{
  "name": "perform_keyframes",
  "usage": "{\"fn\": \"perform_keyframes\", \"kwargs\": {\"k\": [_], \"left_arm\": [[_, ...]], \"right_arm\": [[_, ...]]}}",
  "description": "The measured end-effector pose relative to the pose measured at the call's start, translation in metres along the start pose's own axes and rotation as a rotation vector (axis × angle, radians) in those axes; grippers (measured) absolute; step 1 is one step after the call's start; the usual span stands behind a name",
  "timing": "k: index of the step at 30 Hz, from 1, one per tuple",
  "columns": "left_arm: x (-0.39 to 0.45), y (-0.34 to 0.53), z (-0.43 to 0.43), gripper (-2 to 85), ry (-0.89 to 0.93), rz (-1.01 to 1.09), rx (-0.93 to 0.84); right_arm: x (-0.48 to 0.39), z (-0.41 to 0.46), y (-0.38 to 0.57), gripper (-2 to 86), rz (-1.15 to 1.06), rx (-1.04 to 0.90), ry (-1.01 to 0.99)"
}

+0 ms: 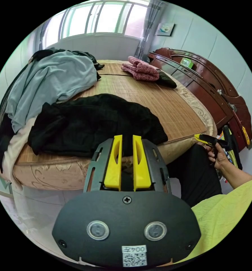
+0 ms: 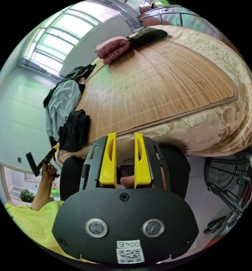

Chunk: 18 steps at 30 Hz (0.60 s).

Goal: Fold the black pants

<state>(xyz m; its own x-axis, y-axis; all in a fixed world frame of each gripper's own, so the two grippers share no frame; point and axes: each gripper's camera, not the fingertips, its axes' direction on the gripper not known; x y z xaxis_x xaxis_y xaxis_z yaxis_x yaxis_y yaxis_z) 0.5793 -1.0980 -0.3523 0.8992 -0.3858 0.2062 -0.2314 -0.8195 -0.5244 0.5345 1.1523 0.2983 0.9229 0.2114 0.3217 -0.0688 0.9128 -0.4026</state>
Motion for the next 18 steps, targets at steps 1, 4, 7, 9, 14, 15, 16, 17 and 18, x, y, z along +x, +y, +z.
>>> {"fn": "perform_keyframes", "kwargs": {"k": [1,4,7,9,14,15,16,17,18], "left_arm": [[-0.006,0.006,0.0,5.2,0.013,-0.026,-0.002],[-0.01,0.006,-0.007,3.9,0.047,-0.045,0.017],[-0.004,0.004,-0.008,3.5,0.041,-0.008,-0.02],[0.003,0.003,-0.01,3.3,0.022,0.026,-0.037],[0.017,-0.002,-0.017,3.2,-0.013,0.087,-0.063],[0.018,-0.002,-0.017,3.2,-0.011,0.088,-0.066],[0.019,-0.004,-0.018,3.3,-0.006,0.089,-0.072],[0.019,-0.005,-0.02,3.4,-0.003,0.086,-0.075],[0.02,-0.005,-0.021,3.5,-0.002,0.084,-0.075]], "right_arm": [[-0.014,0.007,-0.005,11.1,-0.033,0.002,-0.054],[-0.054,0.037,-0.02,12.9,-0.108,-0.032,-0.158],[-0.095,0.066,-0.036,16.0,-0.191,-0.031,-0.235],[-0.118,0.085,-0.047,17.6,-0.217,-0.078,-0.252],[-0.157,0.135,-0.076,14.9,-0.2,-0.222,-0.212],[-0.162,0.147,-0.082,11.1,-0.161,-0.265,-0.226],[-0.165,0.156,-0.086,6.2,-0.11,-0.297,-0.251],[-0.166,0.161,-0.088,5.7,-0.074,-0.312,-0.26],[-0.167,0.168,-0.091,4.8,0.0,-0.339,-0.292]]}}
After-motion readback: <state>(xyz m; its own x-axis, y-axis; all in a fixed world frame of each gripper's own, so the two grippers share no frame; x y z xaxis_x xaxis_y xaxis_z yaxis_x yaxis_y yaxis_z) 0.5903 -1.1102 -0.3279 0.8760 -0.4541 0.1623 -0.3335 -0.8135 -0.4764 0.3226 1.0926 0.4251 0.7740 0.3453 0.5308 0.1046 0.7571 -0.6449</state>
